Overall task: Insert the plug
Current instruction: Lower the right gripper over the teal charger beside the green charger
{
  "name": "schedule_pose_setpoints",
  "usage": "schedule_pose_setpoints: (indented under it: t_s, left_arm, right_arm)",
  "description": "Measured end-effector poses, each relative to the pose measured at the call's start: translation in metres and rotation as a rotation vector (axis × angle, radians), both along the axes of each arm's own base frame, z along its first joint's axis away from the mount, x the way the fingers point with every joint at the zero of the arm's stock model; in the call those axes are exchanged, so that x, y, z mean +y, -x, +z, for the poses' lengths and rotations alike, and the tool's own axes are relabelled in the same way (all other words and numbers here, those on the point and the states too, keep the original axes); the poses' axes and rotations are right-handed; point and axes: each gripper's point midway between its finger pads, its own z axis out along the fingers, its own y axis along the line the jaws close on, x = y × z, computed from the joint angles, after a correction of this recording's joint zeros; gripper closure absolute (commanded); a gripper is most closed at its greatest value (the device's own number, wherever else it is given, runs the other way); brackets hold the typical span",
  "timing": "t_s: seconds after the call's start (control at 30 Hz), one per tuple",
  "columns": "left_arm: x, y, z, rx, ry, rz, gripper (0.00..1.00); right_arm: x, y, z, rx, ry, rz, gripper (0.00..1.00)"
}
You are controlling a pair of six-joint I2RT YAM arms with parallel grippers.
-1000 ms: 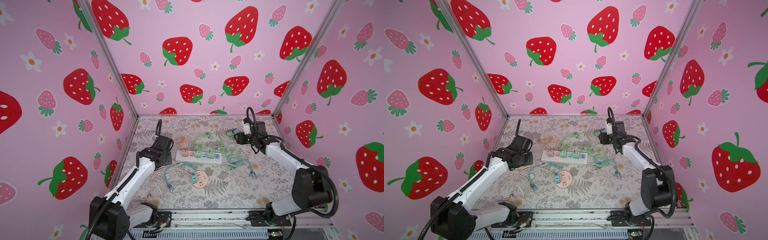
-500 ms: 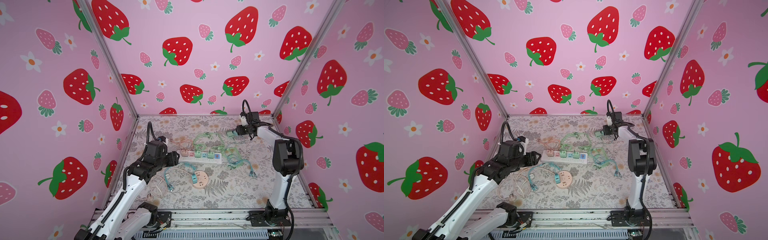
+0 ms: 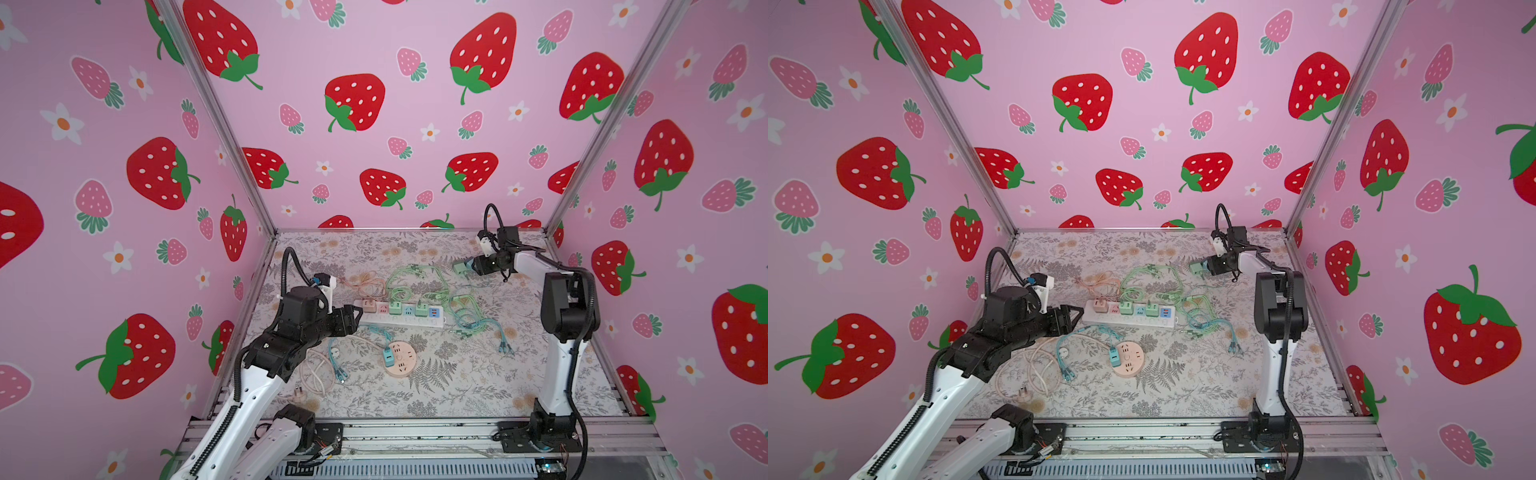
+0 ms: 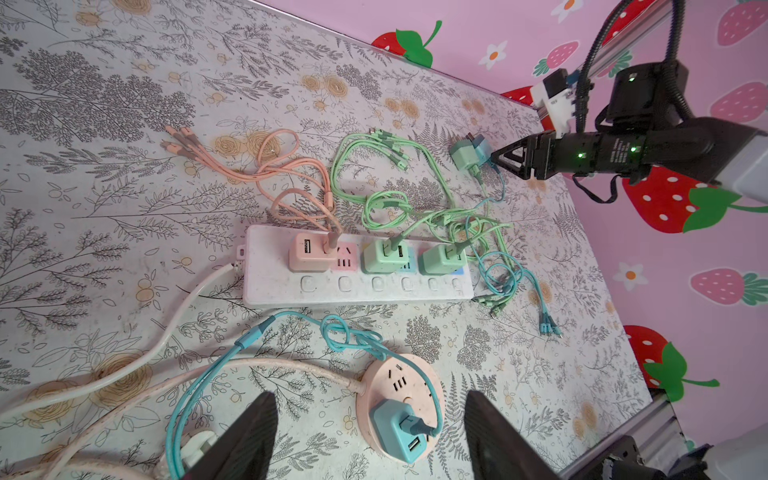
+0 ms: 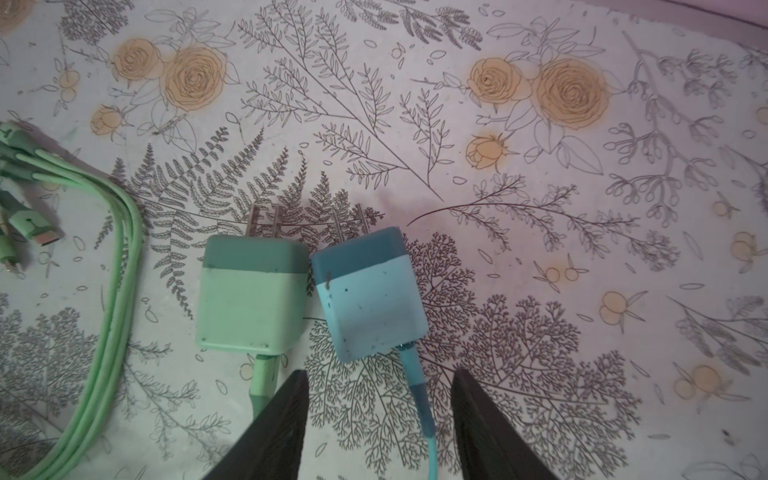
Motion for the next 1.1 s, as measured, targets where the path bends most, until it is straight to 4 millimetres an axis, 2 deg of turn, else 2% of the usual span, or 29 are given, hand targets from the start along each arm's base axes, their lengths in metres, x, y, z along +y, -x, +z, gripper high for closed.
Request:
schedule_pose_setpoints:
  t_s: [0.2,0.53,0.73,0.83,0.97,1.1]
  left_arm:
    - [0.001,0.003,-0.001,-0.003,0.001,0.000,0.26]
    - [0.001,0.004,0.000,-0.010,0.003,0.000,0.26]
    - [0.002,0.006,-0.006,0.001,0.001,-0.001,0.25]
    - [0.002,0.006,-0.006,0.001,0.001,-0.001,0.25]
    - [0.002,0.006,-0.006,0.002,0.001,-0.001,0.25]
    - [0.001,0.005,-0.007,0.001,0.006,-0.002,0.25]
  right_arm:
    - [0.002,0.001,-0.016,0.029,0.003,0.016,0.43]
    - [0.004,-0.013,-0.021,0.017,0.007,0.024,0.42]
    - [0.006,-0.026,-0.021,0.006,0.006,0.024,0.42]
    - [0.007,-0.029,-0.025,0.010,0.005,0.023,0.48]
    - [0.007,-0.029,-0.026,0.012,0.003,0.021,0.68]
    - [0.006,-0.027,-0.025,0.015,-0.008,0.006,0.77]
